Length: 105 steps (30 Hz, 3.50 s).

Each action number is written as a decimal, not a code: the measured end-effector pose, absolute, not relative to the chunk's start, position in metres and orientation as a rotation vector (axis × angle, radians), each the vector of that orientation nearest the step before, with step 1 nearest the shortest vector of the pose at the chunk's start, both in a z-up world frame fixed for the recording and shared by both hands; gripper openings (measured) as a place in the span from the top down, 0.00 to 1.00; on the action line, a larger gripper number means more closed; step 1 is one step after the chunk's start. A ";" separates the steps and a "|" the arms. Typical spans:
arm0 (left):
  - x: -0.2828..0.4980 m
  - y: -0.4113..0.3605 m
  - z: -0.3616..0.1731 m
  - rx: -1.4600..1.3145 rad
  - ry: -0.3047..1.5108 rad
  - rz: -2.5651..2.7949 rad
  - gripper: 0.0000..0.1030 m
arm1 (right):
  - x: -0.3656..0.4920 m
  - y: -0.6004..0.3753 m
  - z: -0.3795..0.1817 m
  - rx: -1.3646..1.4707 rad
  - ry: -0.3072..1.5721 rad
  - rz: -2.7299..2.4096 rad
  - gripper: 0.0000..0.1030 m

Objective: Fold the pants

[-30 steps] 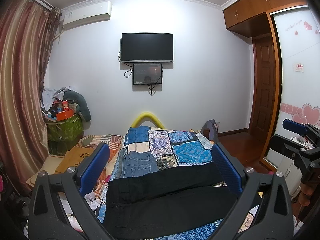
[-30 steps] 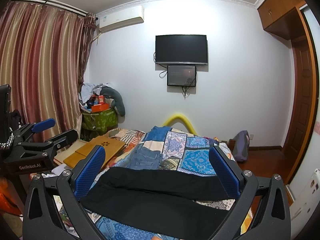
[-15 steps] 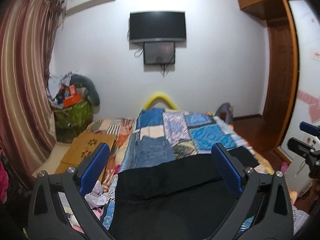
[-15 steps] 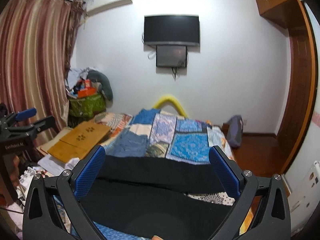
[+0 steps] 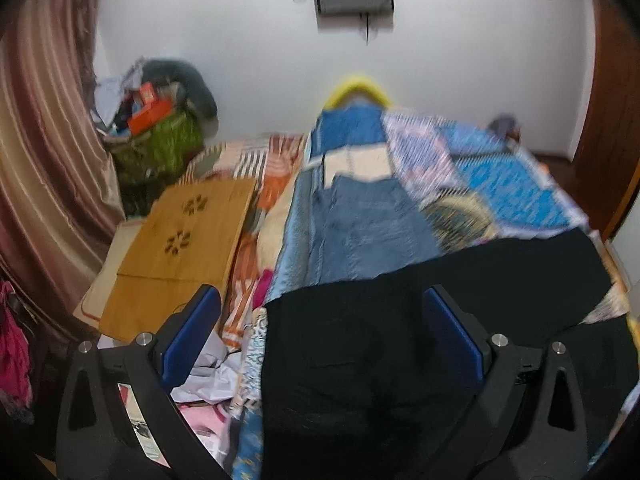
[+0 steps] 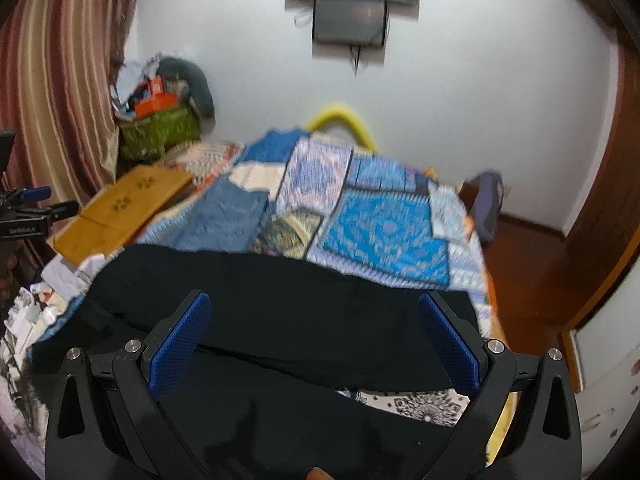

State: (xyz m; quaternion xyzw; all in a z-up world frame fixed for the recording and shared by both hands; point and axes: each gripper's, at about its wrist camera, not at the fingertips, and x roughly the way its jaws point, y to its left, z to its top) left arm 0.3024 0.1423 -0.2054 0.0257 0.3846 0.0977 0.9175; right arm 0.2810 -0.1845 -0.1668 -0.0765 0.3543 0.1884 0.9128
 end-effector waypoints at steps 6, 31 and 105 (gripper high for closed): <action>0.359 0.186 -0.269 0.034 0.966 0.189 0.17 | 0.335 -0.184 -0.208 -0.181 0.841 0.425 0.03; 0.417 0.225 -0.381 -0.171 1.181 0.117 0.67 | 0.449 -0.165 -0.301 -0.049 1.081 0.738 0.49; 0.158 0.187 -0.258 -0.046 0.984 0.144 0.78 | 0.190 -0.250 -0.218 0.079 0.851 0.441 0.64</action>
